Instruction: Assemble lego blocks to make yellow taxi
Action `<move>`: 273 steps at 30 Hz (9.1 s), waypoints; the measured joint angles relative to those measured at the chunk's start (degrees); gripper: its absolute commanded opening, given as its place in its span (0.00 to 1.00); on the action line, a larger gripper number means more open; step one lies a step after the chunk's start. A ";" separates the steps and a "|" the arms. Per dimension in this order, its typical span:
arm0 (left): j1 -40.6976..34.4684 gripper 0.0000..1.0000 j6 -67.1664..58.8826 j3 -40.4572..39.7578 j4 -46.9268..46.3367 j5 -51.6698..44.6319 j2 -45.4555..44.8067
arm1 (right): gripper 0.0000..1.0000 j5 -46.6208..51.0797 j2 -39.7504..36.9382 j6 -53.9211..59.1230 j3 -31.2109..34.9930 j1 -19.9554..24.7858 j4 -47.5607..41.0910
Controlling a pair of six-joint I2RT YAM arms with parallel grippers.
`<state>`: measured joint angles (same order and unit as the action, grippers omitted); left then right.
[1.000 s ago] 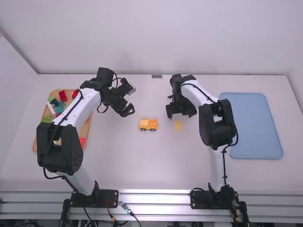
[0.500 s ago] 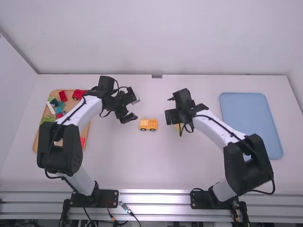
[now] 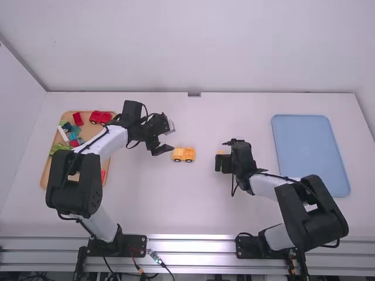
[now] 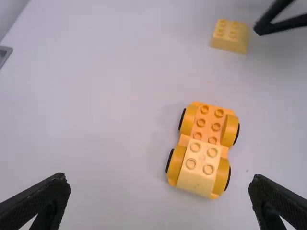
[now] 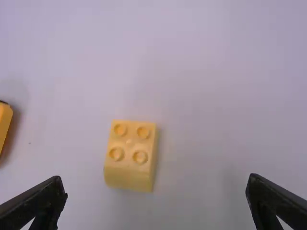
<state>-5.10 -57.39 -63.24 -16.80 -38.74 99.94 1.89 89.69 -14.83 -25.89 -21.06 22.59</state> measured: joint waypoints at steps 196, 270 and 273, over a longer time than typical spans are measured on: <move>0.13 0.99 -7.39 11.13 14.36 -9.55 3.08 | 0.99 -39.47 10.49 86.84 -32.22 9.79 -43.91; 0.17 0.99 -14.34 1.01 4.00 -16.81 12.04 | 0.95 -58.71 32.68 82.58 -27.08 15.21 -18.25; 0.17 0.99 -14.19 1.01 3.96 -16.81 12.04 | 0.92 -58.66 32.68 84.46 -29.92 15.10 -25.24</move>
<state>-4.93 -71.57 -62.24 -12.84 -55.55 111.98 -56.77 122.37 69.63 -55.81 -5.96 -2.66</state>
